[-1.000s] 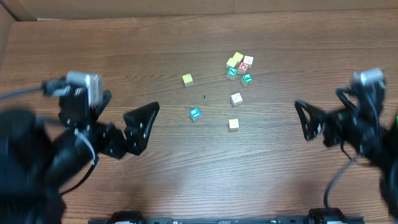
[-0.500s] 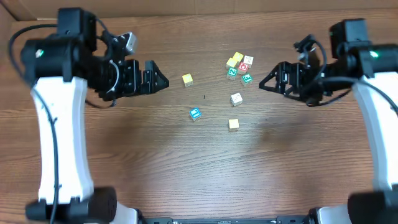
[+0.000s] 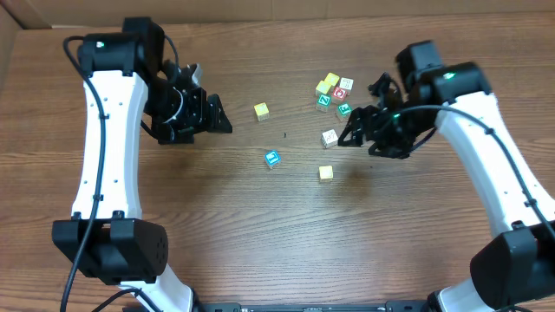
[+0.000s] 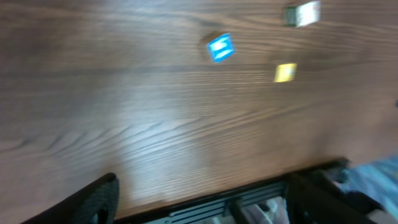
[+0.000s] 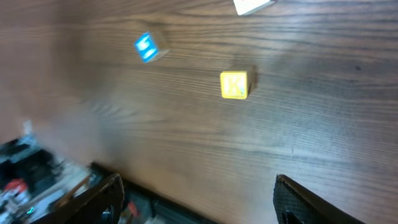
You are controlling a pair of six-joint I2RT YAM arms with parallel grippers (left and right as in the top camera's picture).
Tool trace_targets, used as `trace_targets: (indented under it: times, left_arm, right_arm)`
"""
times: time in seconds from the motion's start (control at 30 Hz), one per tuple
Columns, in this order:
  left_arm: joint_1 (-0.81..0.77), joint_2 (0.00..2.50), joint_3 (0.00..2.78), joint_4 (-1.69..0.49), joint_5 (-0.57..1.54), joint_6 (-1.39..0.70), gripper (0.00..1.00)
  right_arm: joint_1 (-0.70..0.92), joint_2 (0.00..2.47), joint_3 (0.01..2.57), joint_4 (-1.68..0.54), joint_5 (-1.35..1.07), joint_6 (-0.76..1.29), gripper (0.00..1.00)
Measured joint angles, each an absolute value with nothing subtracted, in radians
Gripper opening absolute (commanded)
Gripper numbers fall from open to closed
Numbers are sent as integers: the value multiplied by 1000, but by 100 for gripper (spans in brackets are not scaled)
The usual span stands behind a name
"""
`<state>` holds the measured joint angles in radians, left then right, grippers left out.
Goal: Flip 3 blocks
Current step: 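Raise both arms and move the right gripper toward the blocks, then lower the right gripper over the yellow K block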
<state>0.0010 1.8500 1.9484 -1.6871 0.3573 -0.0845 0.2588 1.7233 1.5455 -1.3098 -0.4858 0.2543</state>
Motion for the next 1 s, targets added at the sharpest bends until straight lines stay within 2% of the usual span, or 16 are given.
trace_targets:
  times: [0.03, 0.1, 0.4, 0.6, 0.73, 0.87, 1.0]
  left_arm:
    - [-6, 1850, 1938, -1687, 333, -100, 83]
    - [-20, 1850, 1919, -1685, 282, -121, 100]
    - [-38, 1850, 1889, -1562, 177, -167, 100]
    - [-38, 1850, 1889, -1485, 147, -182, 100]
    - [-37, 1850, 1889, -1462, 123, -187, 100]
    - [-37, 1850, 1889, -1461, 114, -189, 100]
    - [-37, 1850, 1889, -1461, 113, -189, 100]
  right_arm:
    - [279, 1723, 1524, -1280, -462, 278, 78]
    - [322, 1724, 1484, -1227, -411, 326, 78]
    - [538, 1724, 1356, -1031, -157, 468, 78]
    - [619, 1724, 1269, -908, -10, 498, 93]
    - [622, 1724, 1218, -854, 34, 501, 91]
    - [622, 1724, 1183, -783, 54, 502, 84]
    - [622, 1723, 1121, -662, 59, 505, 81]
